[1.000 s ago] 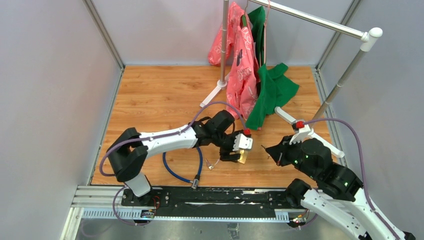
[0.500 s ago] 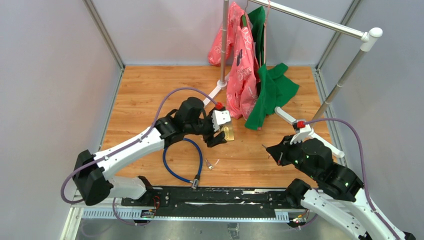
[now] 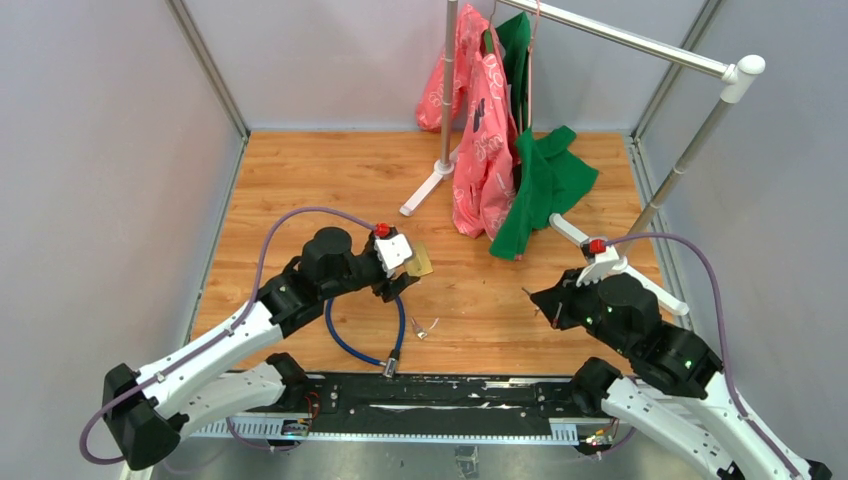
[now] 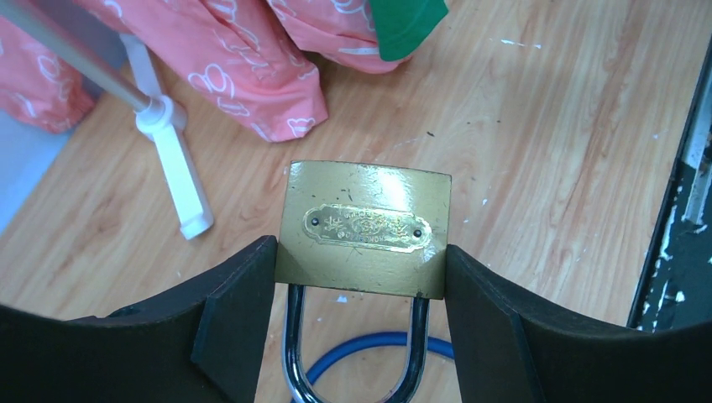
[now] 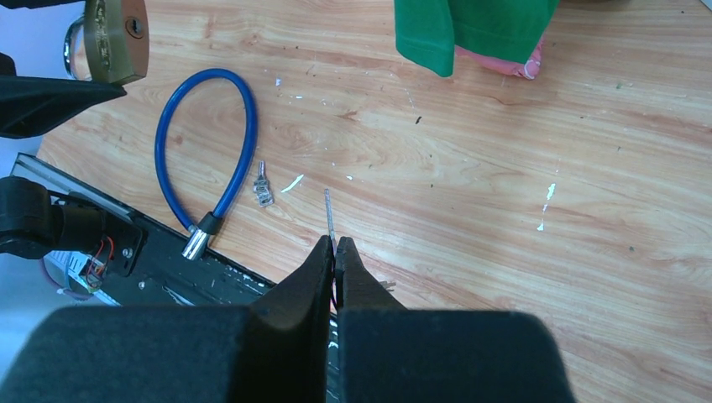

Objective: Unlock with the key

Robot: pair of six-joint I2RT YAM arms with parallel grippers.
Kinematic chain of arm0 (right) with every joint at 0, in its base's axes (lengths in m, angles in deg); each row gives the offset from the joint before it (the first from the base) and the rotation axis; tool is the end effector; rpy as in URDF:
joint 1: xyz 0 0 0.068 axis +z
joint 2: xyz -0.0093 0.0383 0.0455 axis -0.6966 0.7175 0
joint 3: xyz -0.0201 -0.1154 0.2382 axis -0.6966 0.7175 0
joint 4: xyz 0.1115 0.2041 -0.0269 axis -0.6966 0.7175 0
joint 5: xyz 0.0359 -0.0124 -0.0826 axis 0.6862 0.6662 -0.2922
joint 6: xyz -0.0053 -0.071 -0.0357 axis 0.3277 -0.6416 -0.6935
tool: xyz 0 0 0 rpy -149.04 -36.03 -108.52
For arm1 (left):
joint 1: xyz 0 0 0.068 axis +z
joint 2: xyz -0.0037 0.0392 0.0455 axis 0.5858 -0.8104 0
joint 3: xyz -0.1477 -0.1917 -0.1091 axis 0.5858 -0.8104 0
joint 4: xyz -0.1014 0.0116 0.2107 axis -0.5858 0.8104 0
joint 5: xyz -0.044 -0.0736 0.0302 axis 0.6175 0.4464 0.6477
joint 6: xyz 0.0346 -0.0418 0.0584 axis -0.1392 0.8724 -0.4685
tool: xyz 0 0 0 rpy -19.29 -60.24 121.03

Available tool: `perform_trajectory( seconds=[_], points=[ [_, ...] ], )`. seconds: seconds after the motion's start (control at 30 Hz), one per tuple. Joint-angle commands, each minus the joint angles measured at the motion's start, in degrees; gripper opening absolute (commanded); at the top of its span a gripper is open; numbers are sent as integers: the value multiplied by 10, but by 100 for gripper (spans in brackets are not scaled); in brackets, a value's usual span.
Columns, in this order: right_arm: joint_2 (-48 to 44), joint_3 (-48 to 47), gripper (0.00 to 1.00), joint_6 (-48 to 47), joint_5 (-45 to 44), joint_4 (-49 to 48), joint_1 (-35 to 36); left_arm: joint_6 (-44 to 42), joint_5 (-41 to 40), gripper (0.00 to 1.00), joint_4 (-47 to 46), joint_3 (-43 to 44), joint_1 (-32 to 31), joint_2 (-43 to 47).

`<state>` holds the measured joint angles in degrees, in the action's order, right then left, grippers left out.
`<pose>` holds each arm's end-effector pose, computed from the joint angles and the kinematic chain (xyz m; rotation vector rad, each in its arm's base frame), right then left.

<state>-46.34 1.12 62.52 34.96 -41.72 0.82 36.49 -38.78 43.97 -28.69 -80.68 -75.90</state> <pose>0.0716 0.0571 0.2995 -0.1261 1.9868 0.7463 0.1409 -0.1622 0.2878 1.1201 1.5555 -0.5476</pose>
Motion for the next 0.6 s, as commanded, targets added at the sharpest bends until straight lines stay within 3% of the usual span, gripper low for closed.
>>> perform_trajectory(
  seconds=[0.0,0.1,0.37,0.57],
  points=[
    [13,8,0,-7,2,-9,-6,-53,79,0,-54,2,23,8],
    [18,10,0,-8,3,-9,-6,-76,165,0,-43,11,36,-13],
    [23,3,0,-12,24,-9,-6,-142,247,0,-40,4,36,-15],
    [23,9,0,-14,119,0,-6,-156,277,0,-69,-13,36,-7]
  ],
)
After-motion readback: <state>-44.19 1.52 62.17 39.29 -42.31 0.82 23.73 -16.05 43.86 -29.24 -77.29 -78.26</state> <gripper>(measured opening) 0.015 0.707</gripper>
